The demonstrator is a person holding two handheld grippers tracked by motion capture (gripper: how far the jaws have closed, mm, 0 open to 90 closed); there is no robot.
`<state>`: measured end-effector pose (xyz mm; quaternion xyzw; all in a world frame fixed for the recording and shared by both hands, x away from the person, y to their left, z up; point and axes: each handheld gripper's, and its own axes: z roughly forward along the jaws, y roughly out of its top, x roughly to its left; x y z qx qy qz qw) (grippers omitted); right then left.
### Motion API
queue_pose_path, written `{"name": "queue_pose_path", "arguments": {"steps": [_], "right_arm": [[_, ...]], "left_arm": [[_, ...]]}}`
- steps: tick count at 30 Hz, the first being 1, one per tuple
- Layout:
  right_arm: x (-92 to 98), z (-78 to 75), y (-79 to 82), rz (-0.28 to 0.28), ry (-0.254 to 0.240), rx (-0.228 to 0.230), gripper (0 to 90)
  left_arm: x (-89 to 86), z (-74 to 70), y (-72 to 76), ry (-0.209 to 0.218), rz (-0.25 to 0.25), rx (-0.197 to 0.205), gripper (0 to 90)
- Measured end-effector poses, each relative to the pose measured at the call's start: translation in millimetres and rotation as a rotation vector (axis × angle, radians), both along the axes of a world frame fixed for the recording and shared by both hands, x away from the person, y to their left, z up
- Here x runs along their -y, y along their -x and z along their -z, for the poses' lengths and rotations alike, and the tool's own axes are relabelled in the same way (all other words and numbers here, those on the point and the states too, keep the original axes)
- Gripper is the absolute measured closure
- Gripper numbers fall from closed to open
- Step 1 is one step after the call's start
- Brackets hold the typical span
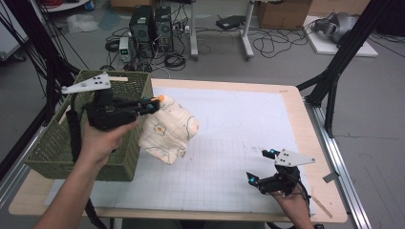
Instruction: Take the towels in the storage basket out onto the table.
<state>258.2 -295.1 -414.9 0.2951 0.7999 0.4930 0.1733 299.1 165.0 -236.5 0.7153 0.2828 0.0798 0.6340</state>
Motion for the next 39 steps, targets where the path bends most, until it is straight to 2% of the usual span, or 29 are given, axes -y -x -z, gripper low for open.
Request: {"name": "queue_pose_path", "arguments": {"steps": [2,9,12,19,24,26,28,33,39], "right_arm": [[0.1,-0.1,0.0,0.001,0.0,0.0,0.9],[-1.0,-0.2,-0.3,0.0,0.002,0.002,0.9],[-0.7,-0.4,-0.3,0.0,0.001,0.005,0.9],[-0.5,-0.6,-0.4,0.0,-0.005,0.001,0.9],[-1.1,-0.9,-0.5,0.0,-0.004,0.002,0.9],[-1.1,-0.9,-0.7,-0.003,-0.004,0.006,0.9],[-1.0,-1.2,-0.3,-0.001,-0.005,0.003,0.9],[-1.0,-1.1,-0.4,-0.002,-0.007,-0.002,0.9],[-2.1,-1.0,-0.6,-0.003,-0.005,0.004,0.9]], "left_arm": [[6.7,4.1,-0.9,0.005,0.007,-0.005,83.2],[30.6,18.5,-4.9,-0.026,0.016,-0.018,83.2],[38.5,24.7,-7.9,-0.017,0.017,-0.032,83.2],[57.0,37.5,-11.5,-0.033,-0.004,-0.033,83.2],[72.8,54.0,-13.5,-0.054,-0.014,-0.048,83.1],[78.4,61.4,-15.4,-0.075,-0.021,-0.052,83.0],[82.8,68.4,-16.3,-0.073,-0.021,-0.065,83.0],[90.2,82.5,-18.0,-0.098,-0.034,-0.076,83.0],[97.0,102.0,-20.6,-0.1,-0.033,-0.116,82.9]]}}
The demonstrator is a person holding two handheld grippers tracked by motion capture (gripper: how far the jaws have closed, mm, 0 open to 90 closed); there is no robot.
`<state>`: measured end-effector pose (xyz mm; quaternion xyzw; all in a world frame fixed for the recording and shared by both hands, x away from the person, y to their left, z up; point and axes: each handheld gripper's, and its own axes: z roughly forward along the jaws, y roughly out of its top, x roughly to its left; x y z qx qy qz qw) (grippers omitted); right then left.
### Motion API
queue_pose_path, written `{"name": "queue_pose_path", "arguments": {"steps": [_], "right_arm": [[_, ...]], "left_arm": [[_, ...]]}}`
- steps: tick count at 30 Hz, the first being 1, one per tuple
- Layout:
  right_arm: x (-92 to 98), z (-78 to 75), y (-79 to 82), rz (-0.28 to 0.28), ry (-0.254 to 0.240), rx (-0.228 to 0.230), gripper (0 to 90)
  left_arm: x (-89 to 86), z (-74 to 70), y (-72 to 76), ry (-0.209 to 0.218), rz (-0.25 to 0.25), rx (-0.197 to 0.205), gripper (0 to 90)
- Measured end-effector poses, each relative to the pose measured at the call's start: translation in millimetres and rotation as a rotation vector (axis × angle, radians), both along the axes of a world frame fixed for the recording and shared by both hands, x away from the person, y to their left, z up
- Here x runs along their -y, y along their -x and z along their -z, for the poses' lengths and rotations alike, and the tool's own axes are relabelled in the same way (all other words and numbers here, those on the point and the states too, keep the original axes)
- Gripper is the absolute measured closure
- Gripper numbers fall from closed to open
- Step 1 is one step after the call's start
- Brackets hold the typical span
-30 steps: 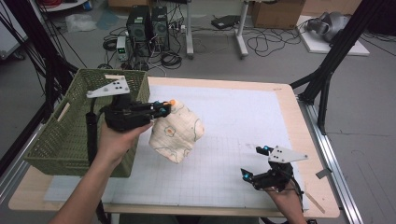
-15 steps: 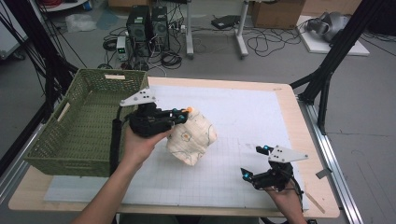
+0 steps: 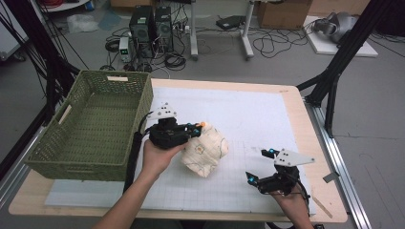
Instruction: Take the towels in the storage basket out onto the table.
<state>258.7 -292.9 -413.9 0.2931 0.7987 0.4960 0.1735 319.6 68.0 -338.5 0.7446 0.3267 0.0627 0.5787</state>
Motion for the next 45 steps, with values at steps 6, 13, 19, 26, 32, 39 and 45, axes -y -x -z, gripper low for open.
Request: {"name": "queue_pose_path", "arguments": {"steps": [6,13,19,26,32,39,45], "right_arm": [[-1.1,0.2,-0.3,-0.003,0.002,0.002,0.9],[-4.0,0.5,-1.0,-0.009,0.008,0.003,0.9],[-5.7,0.6,-0.8,-0.013,0.009,-0.003,0.9],[-7.7,1.8,-1.3,-0.023,0.017,-0.003,0.9],[-9.2,2.9,-2.4,-0.029,0.021,-0.003,0.9],[-11.0,3.8,-4.7,-0.028,0.017,-0.014,0.9],[-13.8,3.9,-6.5,-0.029,0.004,-0.017,0.9]], "left_arm": [[4.2,15.2,-3.2,-0.002,-0.022,-0.026,82.8],[9.9,30.8,-5.6,-0.019,-0.037,-0.048,82.5],[15.6,40.3,-7.7,-0.024,-0.044,-0.063,82.3],[21.8,48.7,-9.1,-0.036,-0.057,-0.068,82.0],[24.7,61.2,-9.7,-0.045,-0.064,-0.093,80.5],[22.9,66.2,-11.0,-0.054,-0.074,-0.101,78.7],[23.4,67.0,-11.4,-0.063,-0.071,-0.093,75.2]]}}
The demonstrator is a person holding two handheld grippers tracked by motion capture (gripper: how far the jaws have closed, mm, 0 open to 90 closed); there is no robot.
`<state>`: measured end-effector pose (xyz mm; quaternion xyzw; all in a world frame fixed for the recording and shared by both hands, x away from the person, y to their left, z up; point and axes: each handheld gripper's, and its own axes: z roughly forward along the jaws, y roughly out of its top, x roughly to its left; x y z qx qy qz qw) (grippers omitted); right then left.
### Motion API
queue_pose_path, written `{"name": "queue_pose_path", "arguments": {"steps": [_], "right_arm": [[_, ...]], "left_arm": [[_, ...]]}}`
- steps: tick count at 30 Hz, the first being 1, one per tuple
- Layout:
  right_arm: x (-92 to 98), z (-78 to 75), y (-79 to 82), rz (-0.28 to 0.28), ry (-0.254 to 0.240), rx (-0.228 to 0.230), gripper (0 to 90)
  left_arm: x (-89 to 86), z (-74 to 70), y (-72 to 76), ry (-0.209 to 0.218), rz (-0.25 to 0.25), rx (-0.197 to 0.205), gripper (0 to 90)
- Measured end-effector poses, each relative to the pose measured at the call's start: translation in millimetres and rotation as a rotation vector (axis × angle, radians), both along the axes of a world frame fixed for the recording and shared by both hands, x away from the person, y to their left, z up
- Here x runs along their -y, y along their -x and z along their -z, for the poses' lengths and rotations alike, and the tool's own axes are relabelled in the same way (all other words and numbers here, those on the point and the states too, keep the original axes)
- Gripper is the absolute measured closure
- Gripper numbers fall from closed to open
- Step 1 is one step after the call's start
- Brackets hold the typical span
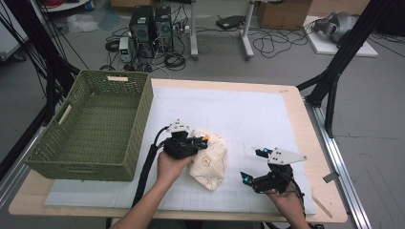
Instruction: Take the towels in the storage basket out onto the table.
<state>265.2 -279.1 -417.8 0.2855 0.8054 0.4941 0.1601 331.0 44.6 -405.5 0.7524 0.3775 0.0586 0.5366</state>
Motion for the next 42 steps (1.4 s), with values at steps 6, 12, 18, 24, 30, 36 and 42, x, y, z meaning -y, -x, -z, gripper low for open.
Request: {"name": "queue_pose_path", "arguments": {"steps": [6,12,18,24,30,36,42], "right_arm": [[-5.1,1.0,-3.5,-0.008,0.002,-0.005,0.9],[-8.7,1.9,-4.3,-0.013,0.009,-0.008,0.9],[-8.5,1.8,-4.3,-0.012,0.009,-0.005,0.9],[-8.9,2.0,-4.2,-0.014,0.013,-0.005,0.9],[-9.1,1.9,-3.8,-0.015,0.014,-0.006,0.9],[-9.2,1.8,-3.6,-0.014,0.016,-0.005,0.9],[-10.3,2.2,-3.8,-0.016,0.019,-0.006,0.9]], "left_arm": [[-2.4,-3.5,3.6,-0.025,0.015,0.026,69.1],[-2.9,-6.1,7.2,-0.04,0.021,0.046,60.9],[-6.1,-10.9,11.2,-0.041,0.032,0.062,53.4],[-12.0,-14.7,14.2,-0.046,0.038,0.078,51.0],[-18.3,-17.5,17.7,-0.043,0.037,0.083,50.2],[-23.8,-19.7,19.8,-0.041,0.034,0.088,49.6],[-28.6,-20.9,22.0,-0.039,0.028,0.09,49.0]]}}
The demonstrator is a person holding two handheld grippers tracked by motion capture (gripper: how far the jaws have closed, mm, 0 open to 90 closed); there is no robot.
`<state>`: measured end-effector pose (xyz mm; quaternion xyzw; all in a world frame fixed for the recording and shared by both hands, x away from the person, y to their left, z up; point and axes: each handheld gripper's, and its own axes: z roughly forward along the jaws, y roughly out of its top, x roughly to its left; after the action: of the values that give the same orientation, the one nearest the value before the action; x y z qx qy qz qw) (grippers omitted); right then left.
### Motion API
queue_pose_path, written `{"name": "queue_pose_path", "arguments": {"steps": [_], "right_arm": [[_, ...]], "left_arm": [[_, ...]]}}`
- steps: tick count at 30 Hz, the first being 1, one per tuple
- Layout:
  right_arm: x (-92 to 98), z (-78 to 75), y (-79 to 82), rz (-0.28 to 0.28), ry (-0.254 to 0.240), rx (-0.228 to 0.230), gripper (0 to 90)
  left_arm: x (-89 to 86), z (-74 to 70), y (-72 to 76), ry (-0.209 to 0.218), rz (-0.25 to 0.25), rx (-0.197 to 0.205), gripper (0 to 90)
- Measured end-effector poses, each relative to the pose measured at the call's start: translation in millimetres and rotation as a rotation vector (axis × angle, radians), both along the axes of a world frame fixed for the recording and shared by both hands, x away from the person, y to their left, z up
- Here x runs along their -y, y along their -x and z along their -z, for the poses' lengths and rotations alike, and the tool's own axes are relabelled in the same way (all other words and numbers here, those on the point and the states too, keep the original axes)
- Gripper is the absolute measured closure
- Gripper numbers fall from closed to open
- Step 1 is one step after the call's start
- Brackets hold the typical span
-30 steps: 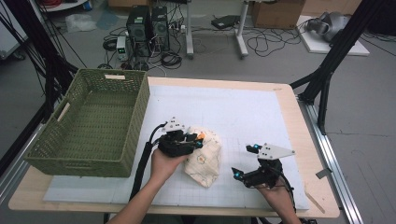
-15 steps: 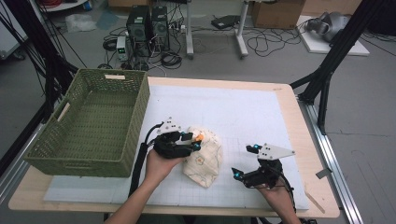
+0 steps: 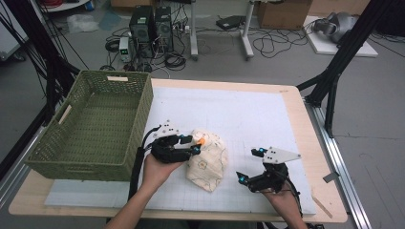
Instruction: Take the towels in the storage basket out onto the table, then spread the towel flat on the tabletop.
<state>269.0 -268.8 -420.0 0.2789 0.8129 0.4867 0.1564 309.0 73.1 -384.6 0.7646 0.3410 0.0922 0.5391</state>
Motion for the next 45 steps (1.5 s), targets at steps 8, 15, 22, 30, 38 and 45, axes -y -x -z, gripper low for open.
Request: {"name": "queue_pose_path", "arguments": {"steps": [8,15,22,30,38,45], "right_arm": [[-2.0,0.6,0.9,-0.004,0.012,-0.007,0.9],[-5.5,-0.1,0.8,-0.011,0.008,-0.01,1.0],[-11.5,-0.6,1.6,-0.034,0.014,-0.014,1.7],[-15.8,-3.1,4.9,-0.057,0.007,-0.012,5.1],[-26.5,-4.0,7.3,-0.115,-0.002,-0.021,13.8],[-39.8,-1.9,6.9,-0.164,0.024,-0.021,22.5]], "left_arm": [[-6.5,-0.1,3.2,0.002,-0.012,0.005,46.6],[-11.6,2.6,6.4,0.006,-0.015,0.004,46.6],[-14.7,7.1,9.7,0.008,-0.024,0.006,46.9],[-18.2,8.0,14.2,0.001,-0.034,0.013,47.9],[-20.1,13.0,17.1,-0.005,-0.032,0.002,49.4],[-24.3,19.5,17.9,-0.011,-0.031,-0.012,52.8]]}}
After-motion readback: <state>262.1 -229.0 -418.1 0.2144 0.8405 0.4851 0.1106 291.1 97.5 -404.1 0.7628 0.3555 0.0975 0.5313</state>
